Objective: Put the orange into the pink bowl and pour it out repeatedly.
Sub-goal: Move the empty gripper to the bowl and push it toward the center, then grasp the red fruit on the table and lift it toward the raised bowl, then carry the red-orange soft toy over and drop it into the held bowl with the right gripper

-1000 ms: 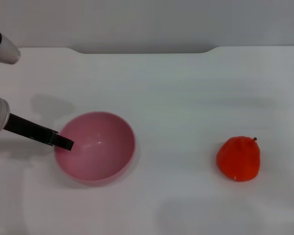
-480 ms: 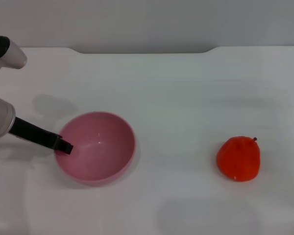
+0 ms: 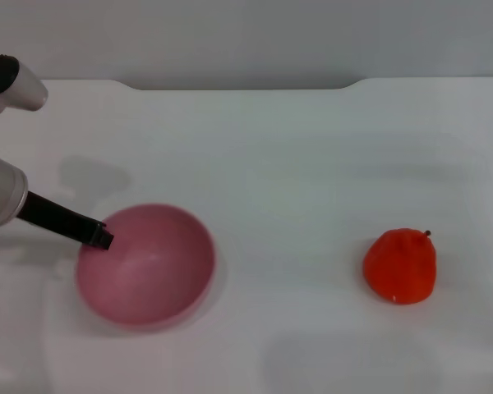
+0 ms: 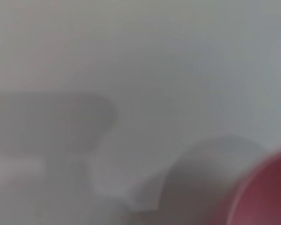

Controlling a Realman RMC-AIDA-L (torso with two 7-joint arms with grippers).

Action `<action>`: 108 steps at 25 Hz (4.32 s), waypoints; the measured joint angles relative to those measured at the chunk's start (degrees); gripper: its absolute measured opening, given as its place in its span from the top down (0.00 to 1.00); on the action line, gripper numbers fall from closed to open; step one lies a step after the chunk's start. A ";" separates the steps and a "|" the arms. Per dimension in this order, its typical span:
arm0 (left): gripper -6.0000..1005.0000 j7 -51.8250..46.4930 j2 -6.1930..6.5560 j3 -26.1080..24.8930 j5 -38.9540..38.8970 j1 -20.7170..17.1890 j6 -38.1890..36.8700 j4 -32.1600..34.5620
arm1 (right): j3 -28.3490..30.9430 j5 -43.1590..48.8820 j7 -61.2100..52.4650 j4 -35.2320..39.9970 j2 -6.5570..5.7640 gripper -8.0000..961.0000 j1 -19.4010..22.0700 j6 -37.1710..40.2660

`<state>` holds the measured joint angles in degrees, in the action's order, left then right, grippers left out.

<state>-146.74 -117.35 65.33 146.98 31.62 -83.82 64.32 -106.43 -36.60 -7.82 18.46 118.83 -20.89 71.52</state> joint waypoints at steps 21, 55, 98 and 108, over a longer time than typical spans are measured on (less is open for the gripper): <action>0.95 1.79 0.20 -0.95 -0.27 2.54 0.06 5.12 | 25.11 68.31 -73.45 15.92 -19.20 0.40 -6.34 24.02; 0.95 2.61 0.09 -1.66 -0.02 6.62 -0.11 4.52 | 39.36 191.36 -114.27 53.64 -0.03 0.40 -20.57 28.58; 0.95 2.71 -0.14 -0.54 -0.15 7.01 -1.40 5.08 | 30.78 188.61 -124.53 79.80 0.50 0.85 -11.11 14.51; 0.95 2.61 -0.34 0.75 -0.33 8.18 -1.56 5.12 | 24.03 181.84 -126.71 90.84 0.86 0.86 -10.61 3.14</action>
<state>-144.13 -117.69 66.08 146.65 39.81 -85.39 69.44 -82.40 145.24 -134.53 109.30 119.69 -31.50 74.67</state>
